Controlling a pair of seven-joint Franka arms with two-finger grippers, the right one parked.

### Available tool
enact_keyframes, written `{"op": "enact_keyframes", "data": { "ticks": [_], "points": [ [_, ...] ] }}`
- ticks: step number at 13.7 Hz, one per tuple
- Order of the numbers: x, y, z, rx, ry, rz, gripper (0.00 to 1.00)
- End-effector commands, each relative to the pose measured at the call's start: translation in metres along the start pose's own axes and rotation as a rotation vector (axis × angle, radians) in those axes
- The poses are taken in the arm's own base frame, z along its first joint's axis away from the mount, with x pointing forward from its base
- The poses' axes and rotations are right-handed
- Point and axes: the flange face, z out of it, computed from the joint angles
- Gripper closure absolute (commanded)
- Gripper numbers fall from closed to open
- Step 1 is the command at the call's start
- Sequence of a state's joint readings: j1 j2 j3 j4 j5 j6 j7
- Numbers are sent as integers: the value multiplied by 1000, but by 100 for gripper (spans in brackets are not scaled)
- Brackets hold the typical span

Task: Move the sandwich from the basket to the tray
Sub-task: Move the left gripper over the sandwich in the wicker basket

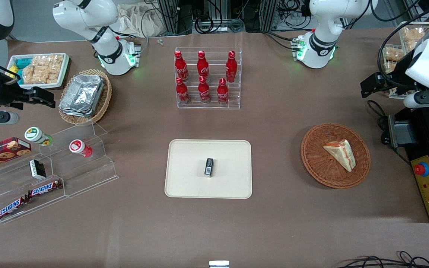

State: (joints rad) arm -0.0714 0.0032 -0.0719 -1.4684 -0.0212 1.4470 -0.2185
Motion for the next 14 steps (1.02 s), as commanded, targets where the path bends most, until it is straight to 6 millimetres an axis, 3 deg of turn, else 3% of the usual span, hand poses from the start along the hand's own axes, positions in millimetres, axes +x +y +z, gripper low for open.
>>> {"op": "enact_keyframes", "data": {
  "ticks": [1,4,6,10,12,14],
  "points": [
    [-6,1,-7,28,-20,12,0],
    [-2,-2,2,33,-41,6,0],
    [10,-12,36,39,-102,-38,0],
    [24,-31,122,43,-104,-172,0],
    [28,-32,176,49,-80,-266,0],
    [27,-48,230,67,-47,-315,0]
  ]
}}
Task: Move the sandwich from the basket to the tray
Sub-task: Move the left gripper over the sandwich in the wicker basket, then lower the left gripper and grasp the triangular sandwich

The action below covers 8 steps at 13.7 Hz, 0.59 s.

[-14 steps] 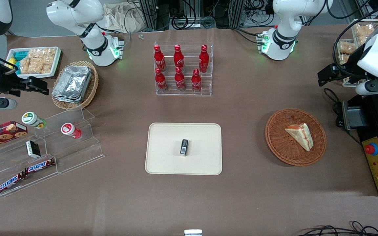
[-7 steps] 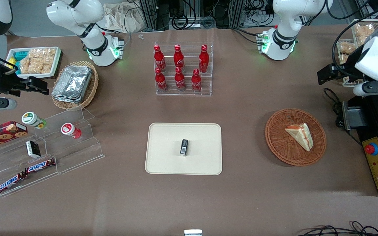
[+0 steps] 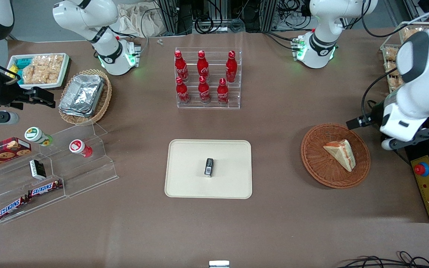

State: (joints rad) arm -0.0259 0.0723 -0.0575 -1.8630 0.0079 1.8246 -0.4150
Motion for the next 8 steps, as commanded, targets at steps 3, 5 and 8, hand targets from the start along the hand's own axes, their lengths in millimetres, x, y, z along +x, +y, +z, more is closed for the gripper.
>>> {"op": "enact_keyframes", "data": {
  "ticks": [3,5,8],
  "points": [
    [3,-19,112,6,74,-140,0],
    [12,-16,149,46,99,-178,0],
    [19,-14,187,43,98,-215,0]
  ]
}}
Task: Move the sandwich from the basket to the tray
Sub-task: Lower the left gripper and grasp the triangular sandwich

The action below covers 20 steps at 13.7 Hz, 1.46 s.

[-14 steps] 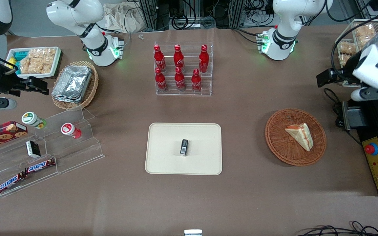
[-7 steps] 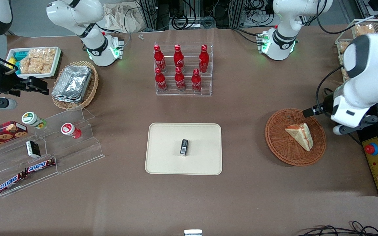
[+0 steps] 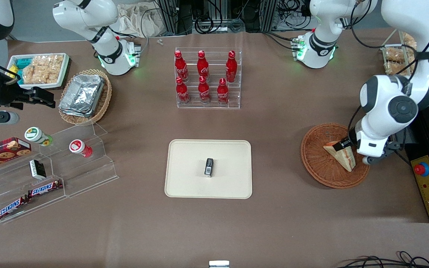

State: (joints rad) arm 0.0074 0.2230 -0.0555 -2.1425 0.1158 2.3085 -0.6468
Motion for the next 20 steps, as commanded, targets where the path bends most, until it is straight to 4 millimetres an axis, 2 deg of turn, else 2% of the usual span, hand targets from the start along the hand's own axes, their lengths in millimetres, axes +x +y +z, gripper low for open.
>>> {"op": "enact_keyframes", "data": {
  "ticks": [1,3,4,5,6,7,8,9,10,12,14,15,17,20],
  "points": [
    [6,-5,27,13,13,-37,0],
    [10,-8,43,6,20,-45,0],
    [10,-8,48,5,19,-44,5],
    [10,-9,50,6,18,-47,32],
    [14,-13,46,4,25,-56,65],
    [15,-16,47,6,25,-61,89],
    [16,-16,45,5,27,-61,100],
    [17,-17,34,1,35,-66,100],
    [17,-19,14,0,43,-71,100],
    [19,-22,-42,7,43,-57,100],
    [9,-7,-89,15,19,11,100],
    [-3,5,-108,14,9,99,100],
    [-24,27,-133,-39,-8,273,100],
    [-56,73,-152,-138,-48,405,100]
  ]
}}
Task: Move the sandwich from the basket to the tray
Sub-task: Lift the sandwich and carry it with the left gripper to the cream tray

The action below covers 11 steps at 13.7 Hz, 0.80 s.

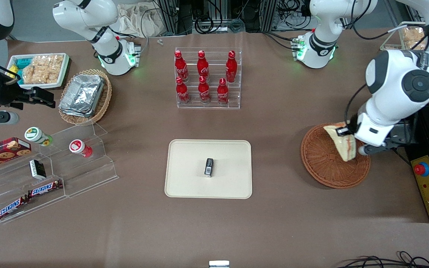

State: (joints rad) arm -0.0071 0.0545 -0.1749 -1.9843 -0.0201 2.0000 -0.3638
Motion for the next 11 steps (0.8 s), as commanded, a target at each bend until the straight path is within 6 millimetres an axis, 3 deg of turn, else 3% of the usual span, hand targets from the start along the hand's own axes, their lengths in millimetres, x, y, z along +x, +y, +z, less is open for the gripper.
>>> {"op": "enact_keyframes", "data": {
  "ticks": [1,6,9,11],
  "points": [
    [-12,51,-3,-73,-25,103,100],
    [-50,153,14,-113,-77,191,100],
    [-34,199,38,-166,-83,234,100],
    [-20,234,66,-167,-71,285,100]
  ]
}}
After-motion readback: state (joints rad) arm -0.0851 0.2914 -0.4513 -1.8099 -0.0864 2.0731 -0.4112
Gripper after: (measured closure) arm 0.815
